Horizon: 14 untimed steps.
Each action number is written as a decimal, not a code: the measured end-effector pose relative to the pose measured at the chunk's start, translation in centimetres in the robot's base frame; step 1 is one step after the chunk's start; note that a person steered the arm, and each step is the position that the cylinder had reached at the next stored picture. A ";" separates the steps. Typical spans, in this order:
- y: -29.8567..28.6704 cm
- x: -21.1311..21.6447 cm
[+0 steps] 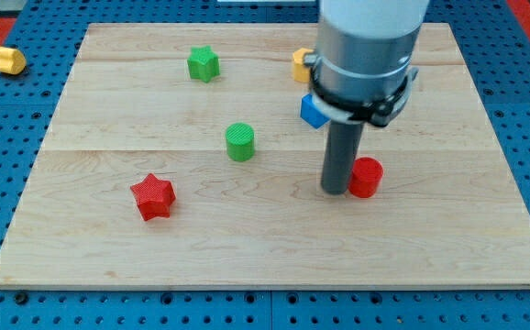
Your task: Place the red star parallel to the green circle
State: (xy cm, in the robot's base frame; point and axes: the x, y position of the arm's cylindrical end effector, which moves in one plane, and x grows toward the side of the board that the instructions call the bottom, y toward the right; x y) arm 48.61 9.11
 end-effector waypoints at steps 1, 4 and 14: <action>7.7 -1.2; -18.6 10.4; -1.9 4.7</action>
State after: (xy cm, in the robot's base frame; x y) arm 53.28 7.19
